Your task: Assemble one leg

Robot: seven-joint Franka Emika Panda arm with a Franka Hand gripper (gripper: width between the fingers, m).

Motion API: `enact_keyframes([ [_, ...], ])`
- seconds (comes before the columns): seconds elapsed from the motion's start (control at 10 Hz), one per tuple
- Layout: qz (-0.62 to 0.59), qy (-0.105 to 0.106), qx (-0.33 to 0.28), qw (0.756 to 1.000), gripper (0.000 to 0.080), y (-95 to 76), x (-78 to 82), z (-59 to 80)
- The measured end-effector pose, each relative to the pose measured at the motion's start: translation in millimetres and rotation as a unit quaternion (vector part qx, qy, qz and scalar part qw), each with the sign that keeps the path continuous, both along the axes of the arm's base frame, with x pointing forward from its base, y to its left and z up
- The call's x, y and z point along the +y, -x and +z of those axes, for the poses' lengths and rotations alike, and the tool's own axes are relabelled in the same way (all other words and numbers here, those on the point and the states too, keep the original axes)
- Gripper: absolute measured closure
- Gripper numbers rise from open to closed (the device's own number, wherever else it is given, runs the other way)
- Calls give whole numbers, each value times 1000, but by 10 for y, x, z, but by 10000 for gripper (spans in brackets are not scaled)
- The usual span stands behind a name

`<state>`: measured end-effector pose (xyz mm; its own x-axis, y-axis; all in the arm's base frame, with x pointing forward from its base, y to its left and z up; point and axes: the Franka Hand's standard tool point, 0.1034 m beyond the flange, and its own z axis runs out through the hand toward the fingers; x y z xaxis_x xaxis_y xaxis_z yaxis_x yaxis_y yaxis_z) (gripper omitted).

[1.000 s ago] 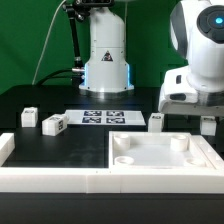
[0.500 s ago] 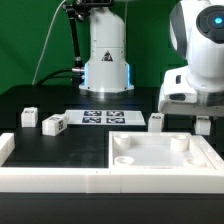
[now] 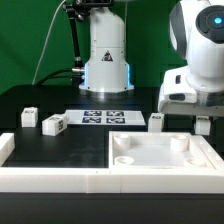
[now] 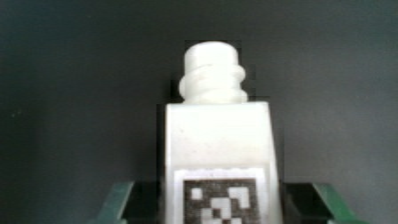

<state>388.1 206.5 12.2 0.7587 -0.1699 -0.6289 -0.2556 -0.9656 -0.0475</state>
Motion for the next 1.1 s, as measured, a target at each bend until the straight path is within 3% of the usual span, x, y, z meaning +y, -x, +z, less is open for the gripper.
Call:
enact_keyframes([
  [0.2,8,-4,1,1000,511,-108,-182,257],
  [0.3,5,-7,-5,1000,509,-176,-222,440],
  [0.4,2,-8,-16,1000,509,-234,-233,528],
  [0.7,-1,-5,-31,1000,509,-235,-232,455],
  [0.9,0,5,-138,990,509,-391,-226,428],
  [1.1,38,20,-202,978,509,-495,-529,485],
])
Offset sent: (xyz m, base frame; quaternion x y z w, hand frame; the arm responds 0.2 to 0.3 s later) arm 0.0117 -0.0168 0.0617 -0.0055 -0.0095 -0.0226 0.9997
